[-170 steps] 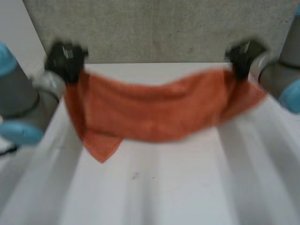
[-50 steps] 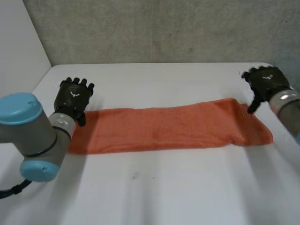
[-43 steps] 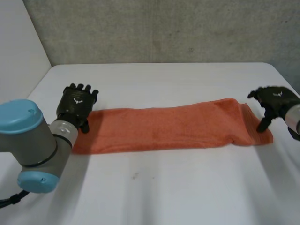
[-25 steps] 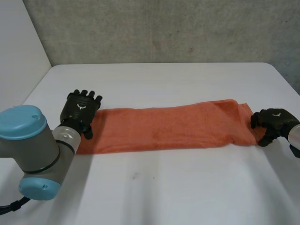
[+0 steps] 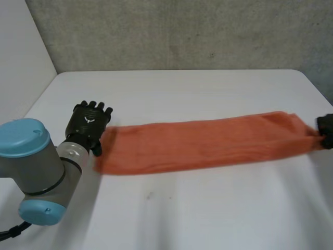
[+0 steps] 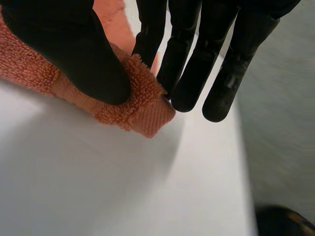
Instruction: Fold the laundry
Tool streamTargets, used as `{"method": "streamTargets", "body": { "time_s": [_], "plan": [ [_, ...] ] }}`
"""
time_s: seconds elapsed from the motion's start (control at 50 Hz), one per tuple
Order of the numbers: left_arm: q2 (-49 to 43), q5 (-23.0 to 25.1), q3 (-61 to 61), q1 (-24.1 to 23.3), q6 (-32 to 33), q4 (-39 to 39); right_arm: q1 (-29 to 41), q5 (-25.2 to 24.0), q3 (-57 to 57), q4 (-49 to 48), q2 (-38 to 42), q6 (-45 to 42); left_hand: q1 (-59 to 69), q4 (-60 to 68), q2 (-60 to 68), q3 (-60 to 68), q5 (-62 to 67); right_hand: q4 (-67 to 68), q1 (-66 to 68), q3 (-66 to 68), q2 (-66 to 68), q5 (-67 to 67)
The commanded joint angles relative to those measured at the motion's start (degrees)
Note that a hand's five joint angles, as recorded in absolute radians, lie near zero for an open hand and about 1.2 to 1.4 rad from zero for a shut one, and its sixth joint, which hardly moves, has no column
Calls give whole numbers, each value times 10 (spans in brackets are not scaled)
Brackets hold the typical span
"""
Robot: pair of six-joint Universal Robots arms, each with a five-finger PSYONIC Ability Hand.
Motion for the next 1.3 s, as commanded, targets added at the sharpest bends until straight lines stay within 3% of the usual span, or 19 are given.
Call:
{"method": "streamTargets", "body": {
  "time_s": [0.02, 0.16, 0.24, 0.4, 0.42, 0.48, 0.5, 0.62, 0.66, 0.68, 0.72, 0.8, 0.84, 0.96, 1.04, 1.2, 1.26, 1.3],
  "plan": [
    [12, 0, -6, 0, 0, 0, -57, 131, -81, 21, 18, -128, -12, -16, -14, -21, -25, 119, 256, 125, 131, 147],
    [18, 0, -6, 3, 0, 0, -28, 133, -111, 23, -23, -120, -12, -16, -14, -21, -25, 119, 256, 125, 131, 147],
    [20, 0, -6, 4, 0, 0, 55, 111, -111, 22, -60, -64, -12, -16, -14, -21, -25, 119, 256, 125, 131, 147],
    [21, -1, -7, 0, 0, 0, 302, 44, -87, 5, -85, -11, -12, -16, -14, -21, -25, 119, 256, 125, 131, 147],
    [22, -1, -7, 0, 0, 0, 350, 25, -74, -5, -83, -11, -12, -16, -14, -21, -25, 119, 256, 125, 131, 147],
    [22, -1, -7, 0, 0, 0, 394, 5, -60, -17, -80, -11, -12, -16, -14, -21, -25, 119, 256, 125, 131, 147],
    [23, -1, -7, 0, 0, 0, 455, -20, -41, -38, -69, -14, -12, -16, -14, -21, -25, 119, 256, 125, 131, 147],
    [23, -1, -7, -1, 0, -1, 541, -33, -16, -68, 2, -22, -12, -16, -14, -21, -25, 119, 256, 125, 131, 147],
    [23, 0, -7, -2, 0, 0, 545, -27, -16, -65, 12, -22, -12, -16, -14, -21, -25, 40, 177, 46, 51, 68],
    [23, 0, -7, -2, 0, 0, 543, -13, -15, -60, 13, -22, -12, -16, -14, -21, -25, -296, -159, -290, -284, -268],
    [24, 1, -6, -12, -1, 0, 538, 13, -12, -53, 9, -22, -12, -16, -14, -21, -25, -581, -444, -575, -569, -553],
    [26, 1, 6, -35, -4, 0, 504, 99, 3, -37, -35, -15, -12, -16, -14, -21, -25, -581, -444, -575, -569, -553],
    [25, 2, 20, -60, -9, 1, 471, 103, 21, -37, -64, -12, -12, -16, -14, -21, -25, -581, -444, -575, -569, -553],
    [8, 23, 75, -130, -50, 0, 365, 53, 124, -47, -167, 61, -12, -16, -14, -21, -25, -581, -444, -575, -569, -553],
    [-36, 31, 131, -174, -74, -6, 299, 24, 172, -41, -182, 106, -8, -13, -11, -17, -22, -581, -444, -575, -569, -553],
    [-116, 25, 208, -194, -83, -64, 209, -33, 251, -49, -179, 113, -5, -9, -7, -14, -18, -581, -444, -575, -569, -553],
    [-131, 14, 216, -193, -83, -90, 191, -52, 256, -56, -170, 112, -5, -9, -7, -14, -18, -413, -276, -407, -401, -385],
    [-137, -5, 211, -191, -83, -110, 178, -69, 252, -65, -145, 112, -5, -9, -7, -14, -18, -211, -74, -205, -199, -183]
  ]
}}
